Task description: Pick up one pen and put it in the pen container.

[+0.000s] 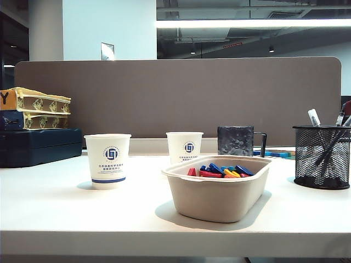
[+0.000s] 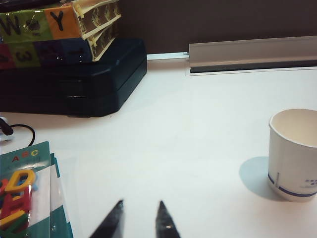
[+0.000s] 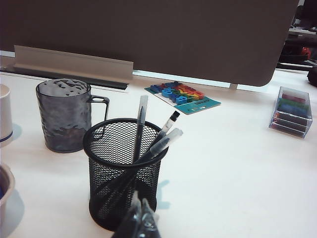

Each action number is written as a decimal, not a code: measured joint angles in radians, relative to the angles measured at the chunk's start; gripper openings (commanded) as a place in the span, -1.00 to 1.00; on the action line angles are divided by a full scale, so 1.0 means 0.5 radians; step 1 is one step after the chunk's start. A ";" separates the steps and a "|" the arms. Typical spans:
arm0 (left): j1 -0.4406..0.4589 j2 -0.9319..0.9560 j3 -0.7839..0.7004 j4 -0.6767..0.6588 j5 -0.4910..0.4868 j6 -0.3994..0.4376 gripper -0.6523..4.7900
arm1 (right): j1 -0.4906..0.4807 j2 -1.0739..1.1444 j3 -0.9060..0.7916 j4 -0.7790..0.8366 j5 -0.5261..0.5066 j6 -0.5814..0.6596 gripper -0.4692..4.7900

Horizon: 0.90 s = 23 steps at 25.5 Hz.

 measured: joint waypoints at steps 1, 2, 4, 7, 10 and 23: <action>0.000 -0.001 0.000 0.000 0.000 0.000 -0.47 | 0.000 0.000 0.000 0.000 0.000 0.000 -0.83; 0.000 -0.001 0.000 0.000 0.000 0.000 -0.47 | 0.000 0.000 0.000 0.000 0.000 0.000 -0.83; 0.002 -0.001 0.000 0.000 -0.007 0.000 -0.46 | 0.000 0.000 0.000 0.000 0.000 0.000 -0.82; 0.048 -0.001 0.000 -0.001 -0.020 0.000 -0.47 | 0.000 0.000 0.000 0.000 0.000 0.000 -0.83; 0.110 -0.007 0.000 -0.005 0.034 0.000 -0.46 | 0.000 0.000 0.000 0.000 0.000 0.000 -0.83; 0.546 -0.234 0.000 -0.126 0.826 0.000 -0.46 | 0.000 0.000 0.000 0.000 0.000 0.000 -0.83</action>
